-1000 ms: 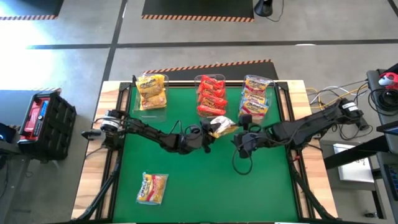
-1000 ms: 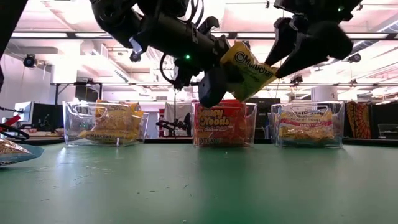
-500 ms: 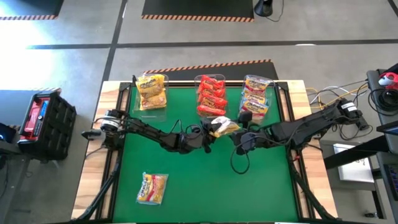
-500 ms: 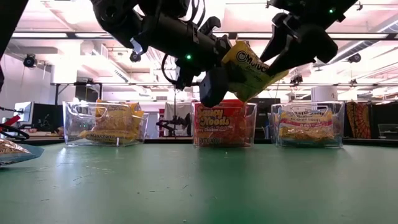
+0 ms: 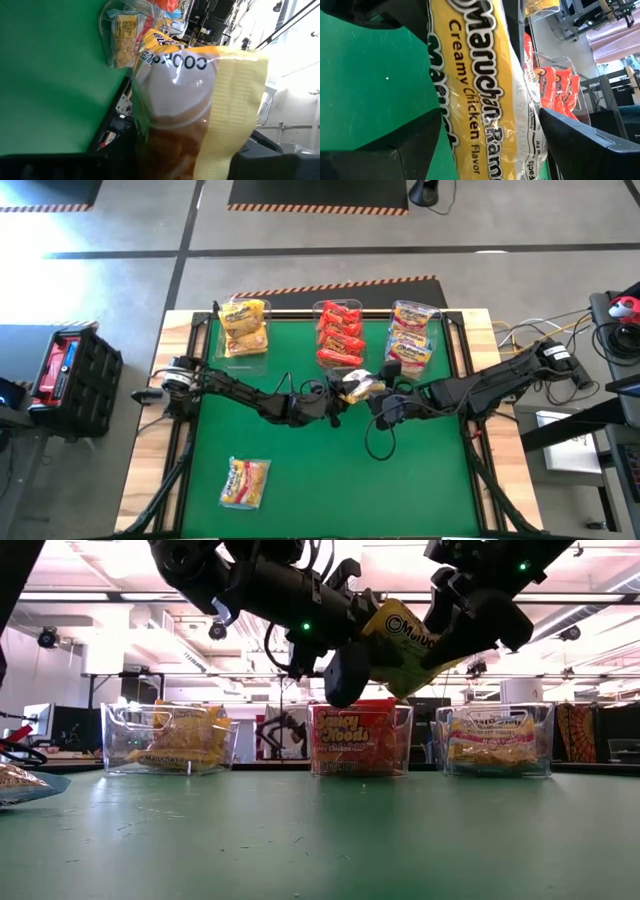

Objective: Sort Maruchan noodles
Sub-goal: Put the yellow noodle pack into the left transparent bin

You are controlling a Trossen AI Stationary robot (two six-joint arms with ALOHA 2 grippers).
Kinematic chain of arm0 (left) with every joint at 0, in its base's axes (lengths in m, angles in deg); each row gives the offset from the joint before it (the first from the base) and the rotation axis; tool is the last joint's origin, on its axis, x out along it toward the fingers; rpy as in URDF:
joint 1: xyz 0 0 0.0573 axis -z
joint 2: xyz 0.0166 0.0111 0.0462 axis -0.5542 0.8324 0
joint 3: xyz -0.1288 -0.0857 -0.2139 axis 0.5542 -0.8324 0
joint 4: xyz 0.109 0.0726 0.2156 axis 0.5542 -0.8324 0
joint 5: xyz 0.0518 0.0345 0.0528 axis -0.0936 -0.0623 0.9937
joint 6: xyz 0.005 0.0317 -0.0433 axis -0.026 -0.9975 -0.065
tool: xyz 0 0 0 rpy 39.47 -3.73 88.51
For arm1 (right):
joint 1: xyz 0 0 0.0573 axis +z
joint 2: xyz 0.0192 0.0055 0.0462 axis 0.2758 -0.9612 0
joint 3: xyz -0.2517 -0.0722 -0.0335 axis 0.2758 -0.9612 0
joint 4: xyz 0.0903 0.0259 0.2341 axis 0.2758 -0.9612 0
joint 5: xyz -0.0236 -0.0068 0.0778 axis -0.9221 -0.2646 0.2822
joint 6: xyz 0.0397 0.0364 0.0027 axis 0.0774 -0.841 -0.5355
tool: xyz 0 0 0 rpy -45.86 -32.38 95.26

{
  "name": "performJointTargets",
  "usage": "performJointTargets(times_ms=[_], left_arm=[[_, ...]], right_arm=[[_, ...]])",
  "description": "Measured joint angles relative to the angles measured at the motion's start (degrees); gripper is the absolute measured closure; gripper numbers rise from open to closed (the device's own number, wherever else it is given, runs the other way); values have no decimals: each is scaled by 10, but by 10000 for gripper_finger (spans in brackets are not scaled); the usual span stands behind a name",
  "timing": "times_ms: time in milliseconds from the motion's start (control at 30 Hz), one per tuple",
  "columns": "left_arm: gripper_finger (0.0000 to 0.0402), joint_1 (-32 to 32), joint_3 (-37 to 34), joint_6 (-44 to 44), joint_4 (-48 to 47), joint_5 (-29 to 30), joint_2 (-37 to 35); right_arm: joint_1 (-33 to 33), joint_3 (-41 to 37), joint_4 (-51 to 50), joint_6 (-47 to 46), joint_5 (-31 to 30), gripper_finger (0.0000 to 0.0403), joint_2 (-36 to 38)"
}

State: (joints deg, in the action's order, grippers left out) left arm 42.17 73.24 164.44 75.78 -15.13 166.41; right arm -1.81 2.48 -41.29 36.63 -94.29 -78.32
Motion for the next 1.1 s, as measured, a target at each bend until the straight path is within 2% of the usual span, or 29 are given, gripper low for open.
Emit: performJointTargets(times_ms=[233,533,700,900,1100], left_arm=[[278,0,0,-3,1,-1,0],[278,1,-1,-5,-2,-7,1],[278,0,-1,-2,1,-28,1],[277,0,-1,-14,3,-30,1],[255,-2,-3,-113,37,-33,1]], right_arm=[[0,0,1,1,0,89,0],[0,0,0,7,5,204,-4],[0,0,-1,23,3,244,-4],[0,0,-2,35,2,264,-4],[0,0,-3,35,0,266,-2]])
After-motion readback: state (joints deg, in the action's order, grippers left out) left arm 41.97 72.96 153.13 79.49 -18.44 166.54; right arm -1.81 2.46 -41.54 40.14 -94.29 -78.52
